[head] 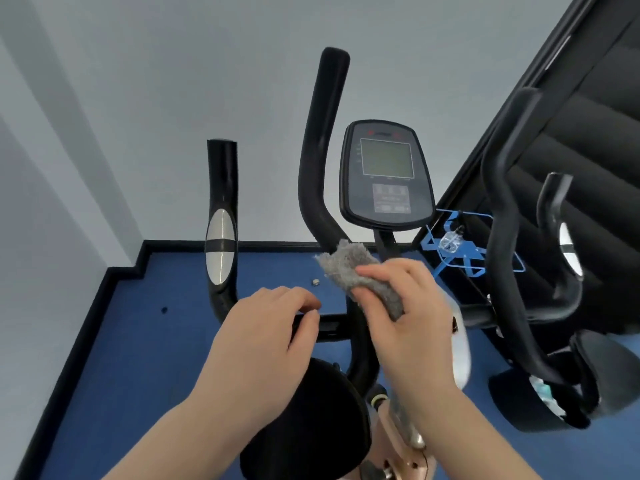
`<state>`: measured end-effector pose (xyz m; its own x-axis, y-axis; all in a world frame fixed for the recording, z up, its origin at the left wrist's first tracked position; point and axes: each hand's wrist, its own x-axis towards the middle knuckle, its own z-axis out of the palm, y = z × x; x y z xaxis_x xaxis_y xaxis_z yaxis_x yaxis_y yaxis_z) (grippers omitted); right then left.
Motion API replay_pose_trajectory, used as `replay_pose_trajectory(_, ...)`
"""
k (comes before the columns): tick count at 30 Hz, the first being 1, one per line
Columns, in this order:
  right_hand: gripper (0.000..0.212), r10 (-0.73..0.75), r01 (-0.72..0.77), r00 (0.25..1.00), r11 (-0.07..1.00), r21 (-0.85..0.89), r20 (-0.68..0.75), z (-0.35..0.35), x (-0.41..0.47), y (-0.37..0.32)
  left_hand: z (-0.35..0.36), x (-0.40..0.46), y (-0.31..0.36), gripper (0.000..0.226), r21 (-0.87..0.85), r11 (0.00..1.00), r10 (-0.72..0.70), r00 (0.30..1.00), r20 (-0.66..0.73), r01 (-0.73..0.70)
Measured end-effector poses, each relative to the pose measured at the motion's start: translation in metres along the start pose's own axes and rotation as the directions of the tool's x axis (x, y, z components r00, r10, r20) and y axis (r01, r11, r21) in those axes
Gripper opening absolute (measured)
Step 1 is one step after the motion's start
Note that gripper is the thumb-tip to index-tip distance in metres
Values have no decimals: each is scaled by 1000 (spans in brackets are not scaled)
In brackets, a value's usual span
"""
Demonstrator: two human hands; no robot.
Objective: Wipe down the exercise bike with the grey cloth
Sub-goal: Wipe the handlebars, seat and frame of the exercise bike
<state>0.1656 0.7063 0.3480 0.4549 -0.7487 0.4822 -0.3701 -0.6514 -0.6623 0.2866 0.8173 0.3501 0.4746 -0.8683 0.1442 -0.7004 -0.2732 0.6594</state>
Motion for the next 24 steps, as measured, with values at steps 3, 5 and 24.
replay_pose_trajectory(3,15,-49,48,999,999,22,23,11,39,-10,-1,-1,3,30,9,1000,3,1000,-17,-3)
replay_pose_trajectory(5,16,-70,68,995,997,36,66,5,39,-7,-3,-3,5,29,26,999,21,999,-43,-20)
replay_pose_trajectory(24,26,-116,113,991,992,56,67,24,73,-13,-73,106,-30,35,76,992,123,912,-391,-102)
